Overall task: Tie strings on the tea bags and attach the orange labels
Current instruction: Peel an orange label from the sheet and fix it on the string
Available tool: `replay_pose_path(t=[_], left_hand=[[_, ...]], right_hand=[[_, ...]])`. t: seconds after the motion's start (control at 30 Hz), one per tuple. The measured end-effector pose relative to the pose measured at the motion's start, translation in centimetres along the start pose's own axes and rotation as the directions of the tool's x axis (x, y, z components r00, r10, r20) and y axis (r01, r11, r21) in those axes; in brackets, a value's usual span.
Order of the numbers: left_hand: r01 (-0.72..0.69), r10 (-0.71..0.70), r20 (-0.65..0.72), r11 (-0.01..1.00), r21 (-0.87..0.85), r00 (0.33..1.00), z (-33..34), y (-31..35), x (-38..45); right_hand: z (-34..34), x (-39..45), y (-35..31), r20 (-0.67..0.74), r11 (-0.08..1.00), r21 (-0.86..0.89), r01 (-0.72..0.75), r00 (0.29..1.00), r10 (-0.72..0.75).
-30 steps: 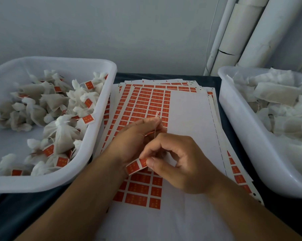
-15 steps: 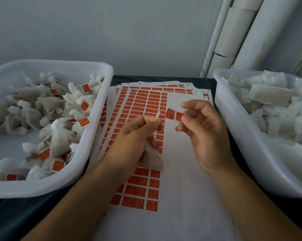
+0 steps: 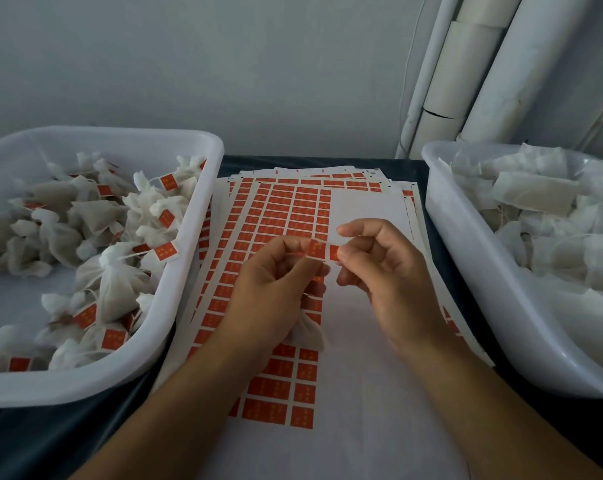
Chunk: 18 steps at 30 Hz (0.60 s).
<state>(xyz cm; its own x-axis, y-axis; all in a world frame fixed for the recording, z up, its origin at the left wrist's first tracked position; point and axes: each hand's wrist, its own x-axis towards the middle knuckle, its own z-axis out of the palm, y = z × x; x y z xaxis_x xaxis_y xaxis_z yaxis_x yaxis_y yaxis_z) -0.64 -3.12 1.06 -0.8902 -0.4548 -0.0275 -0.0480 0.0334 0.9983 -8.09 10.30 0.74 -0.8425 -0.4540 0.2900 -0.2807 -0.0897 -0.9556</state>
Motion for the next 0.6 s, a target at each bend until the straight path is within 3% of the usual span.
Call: replay_pose_path(t=[0.13, 0.33, 0.47, 0.6], left_hand=[[-0.083, 0.084, -0.040, 0.996, 0.030, 0.996, 0.06, 0.18, 0.12], [-0.146, 0.143, 0.040, 0.987, 0.073, 0.989, -0.20, 0.24, 0.00], [-0.142, 0.137, 0.069, 0.987, 0.076, 0.988, -0.24, 0.18, -0.03], [-0.112, 0.105, 0.115, 0.992, 0.057, 0.988, -0.45, 0.10, -0.04]], right_hand=[[-0.30, 0.51, 0.15, -0.102, 0.993, 0.095, -0.076, 0.991, 0.085], [-0.80, 0.92, 0.17, -0.158, 0.968, 0.215, -0.128, 0.974, 0.164], [-0.66, 0.76, 0.00, -0.134, 0.978, 0.178, -0.108, 0.982, 0.133], [-0.66, 0.28, -0.41, -0.043, 0.999, 0.033, -0.005, 0.999, 0.006]])
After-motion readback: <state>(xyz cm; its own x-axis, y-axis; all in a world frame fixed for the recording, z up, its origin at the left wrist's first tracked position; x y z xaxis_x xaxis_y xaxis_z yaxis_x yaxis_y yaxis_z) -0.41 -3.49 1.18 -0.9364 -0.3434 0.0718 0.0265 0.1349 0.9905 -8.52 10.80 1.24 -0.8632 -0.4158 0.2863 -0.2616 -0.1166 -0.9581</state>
